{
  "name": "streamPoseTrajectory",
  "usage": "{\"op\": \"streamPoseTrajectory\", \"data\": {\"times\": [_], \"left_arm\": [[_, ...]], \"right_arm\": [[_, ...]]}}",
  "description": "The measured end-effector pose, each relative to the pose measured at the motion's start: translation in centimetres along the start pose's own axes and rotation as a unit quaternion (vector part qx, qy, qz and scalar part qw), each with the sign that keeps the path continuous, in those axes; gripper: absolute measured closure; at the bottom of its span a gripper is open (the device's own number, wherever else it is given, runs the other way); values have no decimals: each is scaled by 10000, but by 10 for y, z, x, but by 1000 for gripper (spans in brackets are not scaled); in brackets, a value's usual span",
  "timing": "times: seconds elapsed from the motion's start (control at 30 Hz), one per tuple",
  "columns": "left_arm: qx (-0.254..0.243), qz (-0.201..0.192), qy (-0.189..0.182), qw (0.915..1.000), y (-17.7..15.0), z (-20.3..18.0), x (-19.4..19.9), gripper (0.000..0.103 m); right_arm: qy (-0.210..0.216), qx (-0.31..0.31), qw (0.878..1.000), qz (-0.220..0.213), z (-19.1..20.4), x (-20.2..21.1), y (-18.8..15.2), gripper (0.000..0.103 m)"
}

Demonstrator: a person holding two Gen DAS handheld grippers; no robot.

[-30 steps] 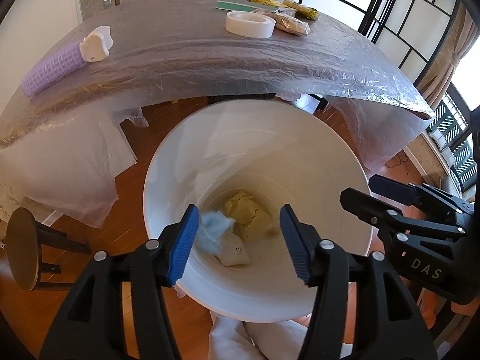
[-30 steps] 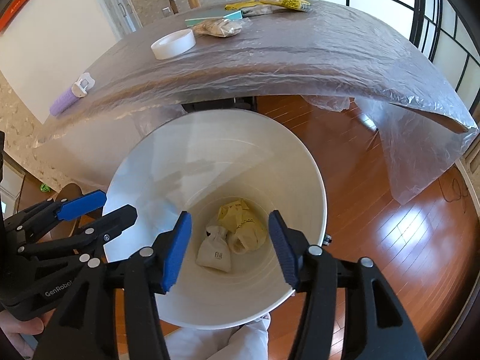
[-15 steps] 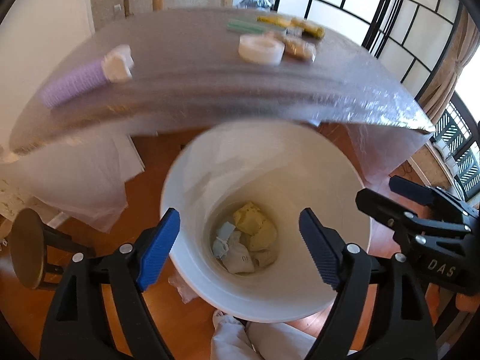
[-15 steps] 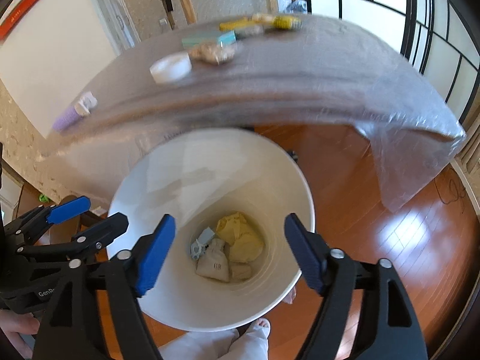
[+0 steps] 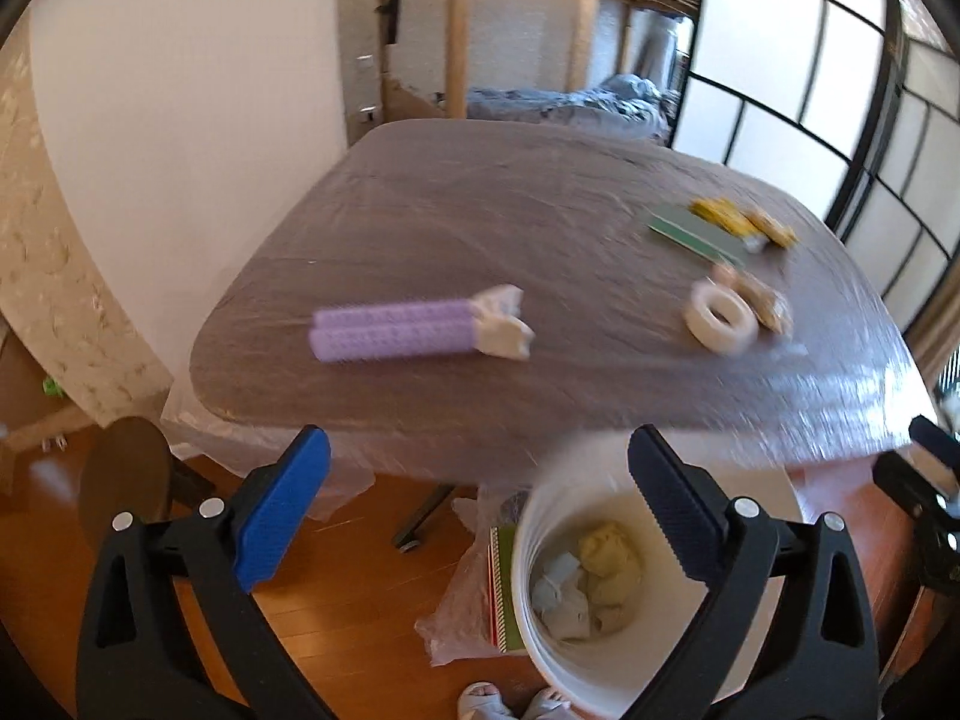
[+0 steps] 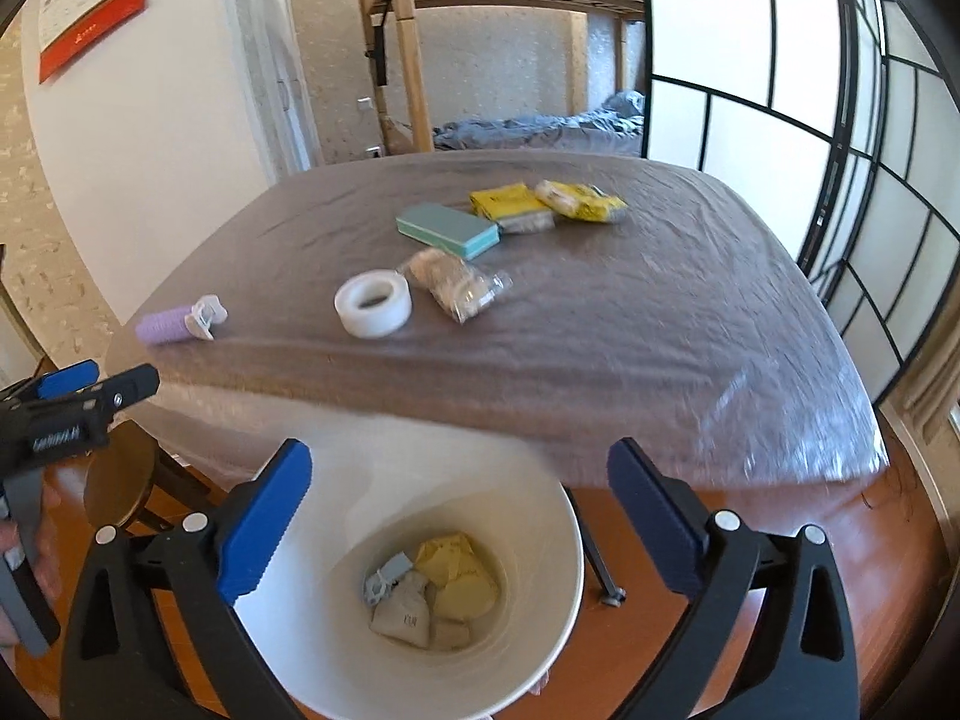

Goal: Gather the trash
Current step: 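Move both open tools back toward the table, then grasp the purple hair roller with the left tool while the right tool grasps the white tape roll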

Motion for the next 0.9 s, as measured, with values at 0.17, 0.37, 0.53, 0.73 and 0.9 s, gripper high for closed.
{"op": "streamPoseTrajectory", "data": {"times": [0.17, 0.37, 0.53, 0.73, 0.9], "left_arm": [[211, 156, -99, 9996, 7, 9, -18, 3], [-58, 135, -272, 9995, 20, 6, -41, 3], [-228, 136, -399, 9989, 27, 7, -55, 3], [-434, 62, -275, 9987, 31, 11, -64, 3], [-519, -39, -304, 9982, 37, 14, -63, 3]], "right_arm": [[11, 211, 9998, 10, 3, -21, 19, 5], [-29, 332, 9994, 12, 2, -48, 44, 5], [-14, 393, 9992, 12, 4, -70, 70, 5], [353, 314, 9989, 5, 19, -82, 79, 5], [500, 318, 9979, 276, 42, -90, 67, 7]]}}
Point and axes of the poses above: each gripper's, at about its wrist camera, not at the fingertips, and x roughly against the way its jaws point, z to its left, y to its top, the point moved 5 cm from there along -x, roughly the way its jaws point, and after that the axes turned 5 degrees about y, right-handed, at the moved point
